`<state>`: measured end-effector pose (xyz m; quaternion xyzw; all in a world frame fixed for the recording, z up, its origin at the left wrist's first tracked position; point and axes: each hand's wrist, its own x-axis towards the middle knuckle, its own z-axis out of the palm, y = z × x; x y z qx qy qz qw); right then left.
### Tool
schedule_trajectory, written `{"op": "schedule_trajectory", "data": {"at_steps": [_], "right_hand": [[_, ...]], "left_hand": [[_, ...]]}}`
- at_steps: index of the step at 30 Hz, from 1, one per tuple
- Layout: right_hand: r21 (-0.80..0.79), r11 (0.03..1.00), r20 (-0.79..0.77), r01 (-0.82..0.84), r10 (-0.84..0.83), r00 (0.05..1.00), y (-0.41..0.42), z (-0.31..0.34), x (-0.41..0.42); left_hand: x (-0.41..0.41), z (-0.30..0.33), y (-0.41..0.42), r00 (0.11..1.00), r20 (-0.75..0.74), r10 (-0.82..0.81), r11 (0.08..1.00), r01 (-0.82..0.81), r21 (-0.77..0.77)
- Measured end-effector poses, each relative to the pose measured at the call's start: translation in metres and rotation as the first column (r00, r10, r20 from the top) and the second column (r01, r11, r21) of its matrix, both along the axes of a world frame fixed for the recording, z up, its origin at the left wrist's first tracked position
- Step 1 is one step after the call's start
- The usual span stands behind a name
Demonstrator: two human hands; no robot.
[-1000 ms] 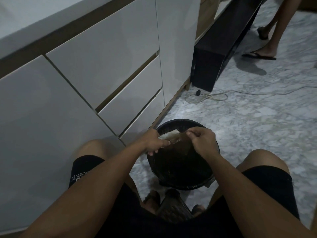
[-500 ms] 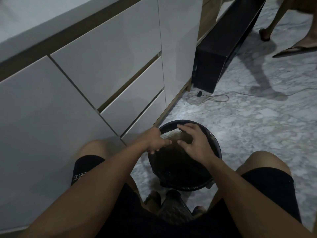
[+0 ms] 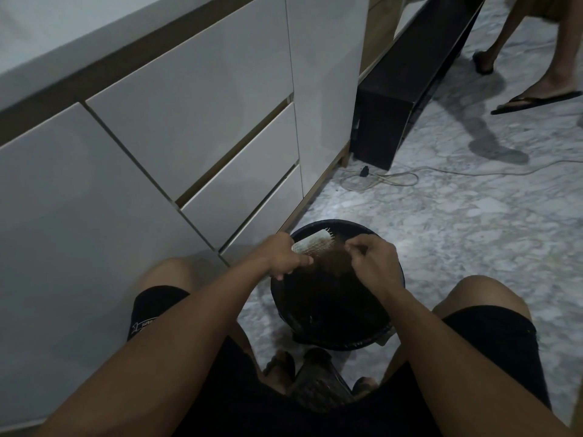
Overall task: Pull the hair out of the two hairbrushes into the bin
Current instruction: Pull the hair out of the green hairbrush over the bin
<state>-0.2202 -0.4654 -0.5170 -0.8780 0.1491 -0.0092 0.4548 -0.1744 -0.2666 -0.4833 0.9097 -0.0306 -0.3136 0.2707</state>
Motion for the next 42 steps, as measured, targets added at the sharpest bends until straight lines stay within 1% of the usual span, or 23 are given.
{"op": "schedule_trajectory", "data": {"at_steps": [2, 4, 6, 8, 10, 12, 13, 15, 18, 20, 22, 24, 26, 28, 29, 31, 33, 35, 37, 40, 42], "right_hand": [[0.046, 0.997, -0.016, -0.062, 0.062, 0.998, 0.001, -0.002, 0.0], [0.094, 0.984, 0.018, -0.151, 0.15, 0.989, 0.003, -0.005, -0.001], [0.067, 0.964, 0.083, -0.257, 0.252, 0.964, 0.008, -0.008, -0.002], [0.006, 0.945, 0.159, -0.326, 0.321, 0.934, 0.014, -0.011, -0.006], [-0.05, 0.946, 0.244, -0.32, 0.322, 0.915, 0.021, -0.013, -0.007], [-0.103, 0.957, 0.31, -0.27, 0.289, 0.906, 0.023, -0.014, -0.005], [-0.127, 0.962, 0.311, -0.24, 0.268, 0.912, 0.023, -0.013, -0.004], [-0.145, 0.975, 0.265, -0.167, 0.2, 0.943, 0.017, -0.01, -0.001], [-0.015, 1.0, 0.136, 0.009, -0.007, 0.991, 0.001, -0.007, 0.001], [0.002, 0.996, 0.067, 0.085, -0.085, 0.994, -0.007, -0.006, 0.003], [0.009, 0.998, 0.018, 0.068, -0.068, 0.997, -0.008, -0.004, 0.004], [0.076, 0.997, -0.017, -0.006, 0.007, 1.0, -0.004, -0.001, 0.004], [0.199, 0.977, -0.034, -0.079, 0.088, 0.996, 0.002, 0.0, 0.003], [0.351, 0.929, -0.046, -0.12, 0.146, 0.988, 0.008, 0.0, 0.004], [0.403, 0.905, -0.053, -0.137, 0.173, 0.984, 0.009, -0.001, 0.005], [0.47, 0.873, -0.091, -0.129, 0.194, 0.977, 0.011, -0.002, 0.008], [0.508, 0.858, -0.135, -0.076, 0.167, 0.977, 0.01, -0.003, 0.008], [0.494, 0.869, -0.165, -0.034, 0.132, 0.977, 0.008, -0.005, 0.008], [0.44, 0.897, -0.143, -0.037, 0.11, 0.984, 0.007, -0.006, 0.009], [0.282, 0.956, -0.059, -0.082, 0.103, 0.993, 0.005, -0.003, 0.008], [0.196, 0.979, -0.049, -0.057, 0.068, 0.997, 0.004, 0.001, 0.007]], "left_hand": [[0.002, 0.001, 0.0, 1.0, 0.018, -0.015, 0.999, 0.015, 0.038], [0.003, 0.001, 0.0, 1.0, 0.022, -0.011, 0.998, 0.01, 0.055], [0.002, 0.002, -0.001, 1.0, 0.012, 0.008, 0.999, -0.009, 0.046], [0.002, 0.003, -0.003, 0.999, -0.004, 0.038, 0.999, -0.038, 0.018], [0.001, 0.003, -0.006, 0.998, -0.021, 0.064, 0.997, -0.065, -0.042], [0.0, 0.003, -0.009, 0.997, -0.027, 0.069, 0.993, -0.071, -0.091], [0.0, 0.003, -0.009, 0.997, -0.026, 0.066, 0.992, -0.068, -0.102], [-0.001, 0.002, -0.006, 0.997, -0.018, 0.074, 0.991, -0.075, -0.11], [0.001, 0.0, 0.002, 0.993, 0.002, 0.117, 0.985, -0.116, -0.126], [0.001, 0.0, 0.006, 0.992, 0.005, 0.125, 0.984, -0.123, -0.131], [0.001, 0.001, 0.008, 0.991, -0.004, 0.132, 0.981, -0.131, -0.143], [0.001, 0.002, 0.007, 0.99, -0.02, 0.139, 0.977, -0.14, -0.159], [0.001, 0.002, 0.003, 0.99, -0.037, 0.138, 0.975, -0.142, -0.172], [0.001, 0.003, -0.002, 0.992, -0.043, 0.121, 0.976, -0.127, -0.175], [0.001, 0.005, -0.004, 0.993, -0.043, 0.109, 0.978, -0.114, -0.176], [0.0, 0.007, -0.008, 0.996, -0.045, 0.081, 0.979, -0.088, -0.181], [-0.001, 0.01, -0.011, 0.997, -0.047, 0.06, 0.98, -0.067, -0.188], [0.0, 0.012, -0.012, 0.998, -0.036, 0.055, 0.979, -0.061, -0.196], [0.001, 0.012, -0.012, 0.998, -0.017, 0.055, 0.977, -0.057, -0.204], [0.002, 0.01, -0.01, 0.998, 0.013, 0.066, 0.978, -0.063, -0.199], [0.002, 0.01, -0.008, 0.996, 0.026, 0.089, 0.976, -0.082, -0.203]]}}
